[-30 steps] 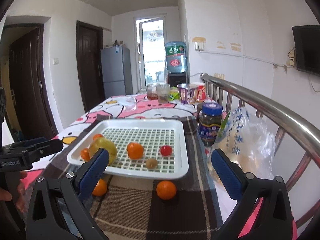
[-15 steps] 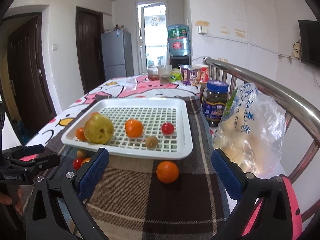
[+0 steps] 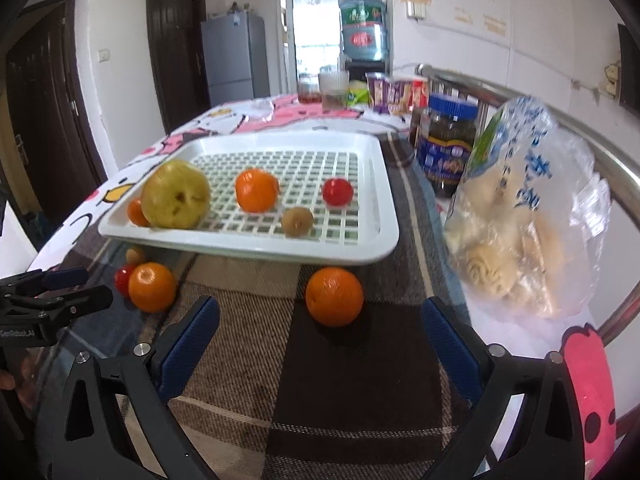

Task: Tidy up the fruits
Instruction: 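Move both tools toward the cherry tomato and orange on the cloth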

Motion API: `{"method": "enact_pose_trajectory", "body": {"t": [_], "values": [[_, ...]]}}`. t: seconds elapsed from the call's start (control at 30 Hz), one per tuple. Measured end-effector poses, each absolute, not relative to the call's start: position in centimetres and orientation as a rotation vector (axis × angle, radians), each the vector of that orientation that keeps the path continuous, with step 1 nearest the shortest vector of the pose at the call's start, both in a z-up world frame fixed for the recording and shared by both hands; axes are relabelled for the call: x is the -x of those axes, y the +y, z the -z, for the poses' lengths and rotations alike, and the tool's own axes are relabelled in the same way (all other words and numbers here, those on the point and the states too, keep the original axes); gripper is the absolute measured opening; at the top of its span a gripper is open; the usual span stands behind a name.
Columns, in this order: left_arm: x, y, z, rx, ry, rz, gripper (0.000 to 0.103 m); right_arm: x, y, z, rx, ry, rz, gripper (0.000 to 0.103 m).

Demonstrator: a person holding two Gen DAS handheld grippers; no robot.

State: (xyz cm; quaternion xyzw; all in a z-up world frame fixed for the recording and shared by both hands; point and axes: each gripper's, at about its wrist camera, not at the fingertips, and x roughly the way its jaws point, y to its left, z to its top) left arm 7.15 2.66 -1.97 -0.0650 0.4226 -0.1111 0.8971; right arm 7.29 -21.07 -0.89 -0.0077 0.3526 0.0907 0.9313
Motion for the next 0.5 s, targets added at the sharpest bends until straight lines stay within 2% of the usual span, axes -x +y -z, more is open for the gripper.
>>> {"method": "enact_pose_trajectory", "body": {"t": [0.2,0.3,0.43,0.5], "values": [[-8.0,1.6,2.3,0.094,0.898,0.245,0.071,-8.4,-21.0,1.6,0.019,0.771,-0.173,0.083],[-8.3,1.2,2.2,0.071,0.894,0.248,0.064,-9.0,-20.9,2.1,0.014,0.8,-0.165,0.072],[-9.0,0.7,2.5,0.063,0.916,0.277,0.046,-9.6,-21.0,2.5,0.003,0.832,-0.173,0.061],[-9.0,0.5,2.5,0.055,0.91,0.278,0.044,-9.8,-21.0,2.7,-0.008,0.845,-0.177,0.055]]}}
